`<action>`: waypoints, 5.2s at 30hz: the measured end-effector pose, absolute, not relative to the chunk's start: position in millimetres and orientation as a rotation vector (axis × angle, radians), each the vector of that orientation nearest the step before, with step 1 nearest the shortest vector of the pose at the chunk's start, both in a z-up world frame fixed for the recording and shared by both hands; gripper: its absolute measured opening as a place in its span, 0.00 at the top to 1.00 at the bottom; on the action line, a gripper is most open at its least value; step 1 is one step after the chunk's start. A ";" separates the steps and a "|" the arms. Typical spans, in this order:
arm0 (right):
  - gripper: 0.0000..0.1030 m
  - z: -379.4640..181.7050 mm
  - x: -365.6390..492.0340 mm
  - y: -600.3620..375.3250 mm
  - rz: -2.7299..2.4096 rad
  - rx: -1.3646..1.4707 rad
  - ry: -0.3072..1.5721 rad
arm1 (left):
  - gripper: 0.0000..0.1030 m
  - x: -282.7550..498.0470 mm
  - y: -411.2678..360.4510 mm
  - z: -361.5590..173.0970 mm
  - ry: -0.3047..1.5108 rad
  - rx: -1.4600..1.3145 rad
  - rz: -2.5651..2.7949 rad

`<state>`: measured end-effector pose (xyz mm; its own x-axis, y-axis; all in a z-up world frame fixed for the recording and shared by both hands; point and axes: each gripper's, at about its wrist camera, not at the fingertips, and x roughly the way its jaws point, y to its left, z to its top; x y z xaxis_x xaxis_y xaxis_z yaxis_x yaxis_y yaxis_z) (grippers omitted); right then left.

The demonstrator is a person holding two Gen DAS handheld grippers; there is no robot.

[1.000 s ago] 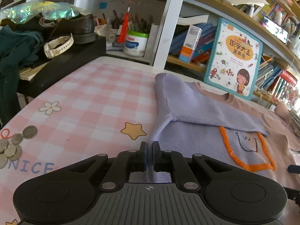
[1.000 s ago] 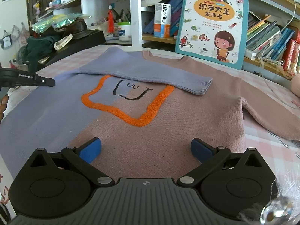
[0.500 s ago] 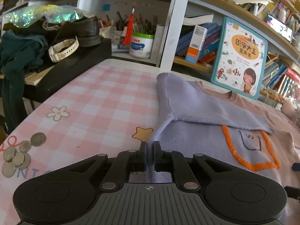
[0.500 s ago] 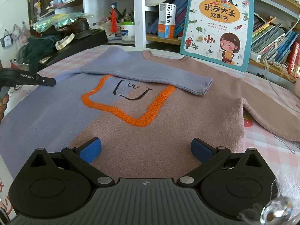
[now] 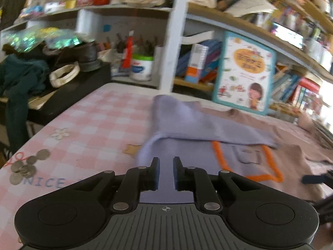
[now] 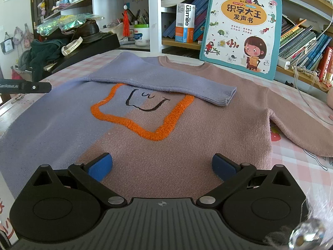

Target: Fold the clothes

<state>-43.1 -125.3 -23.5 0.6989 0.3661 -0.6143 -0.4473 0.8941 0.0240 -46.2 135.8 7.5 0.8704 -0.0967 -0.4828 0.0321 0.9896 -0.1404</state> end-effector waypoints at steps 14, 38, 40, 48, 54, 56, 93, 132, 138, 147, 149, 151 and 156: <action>0.00 -23.3 -44.0 -126.6 0.447 -0.126 0.655 | 0.33 -51.6 71.9 -9.7 0.475 0.157 -0.206; 0.14 18.8 -43.6 -379.0 -0.203 0.219 0.585 | 0.13 -56.7 64.9 -12.8 0.473 0.200 -0.241; 0.15 21.2 -35.5 -393.8 -0.232 0.238 0.598 | 0.13 -56.6 64.5 -13.0 0.475 0.201 -0.240; 0.41 12.9 4.1 -429.9 -0.312 0.259 0.712 | 0.11 -57.1 59.8 -14.0 0.475 0.236 -0.237; 0.73 -2.1 22.0 -429.8 -0.352 0.229 0.764 | 0.11 -56.9 58.5 -14.7 0.478 0.249 -0.236; 0.87 -1.8 24.0 -428.0 -0.361 0.203 0.769 | 0.11 -56.8 58.7 -14.5 0.479 0.248 -0.238; 0.99 149.3 96.1 -85.5 0.573 0.028 0.366 | 0.11 -56.2 50.7 -15.2 0.489 0.298 -0.236; 0.66 24.6 10.0 -137.2 0.551 0.016 0.700 | 0.11 -58.0 45.8 -17.4 0.484 0.348 -0.214; 0.56 10.2 -58.8 -182.3 0.461 0.081 0.715 | 0.11 -58.6 42.5 -19.2 0.477 0.375 -0.194; 0.44 2.6 -137.3 -216.1 0.302 -0.013 0.664 | 0.11 -78.0 47.3 -16.7 0.477 0.383 -0.191; 0.43 -0.2 -145.5 -217.4 0.302 -0.034 0.669 | 0.11 -88.8 52.9 -13.9 0.486 0.365 -0.180; 0.41 -2.9 -149.8 -218.2 0.310 -0.033 0.681 | 0.11 -100.5 60.2 -9.6 0.491 0.347 -0.160; 0.40 -8.8 -155.1 -223.9 0.337 0.020 0.704 | 0.11 -125.2 92.7 5.3 0.513 0.264 -0.056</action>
<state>-155.1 -223.9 -8.8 0.7106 0.3107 -0.6313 -0.2976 0.9457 0.1305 -125.2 92.7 5.3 0.8707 0.0134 -0.4916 0.1184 0.9645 0.2361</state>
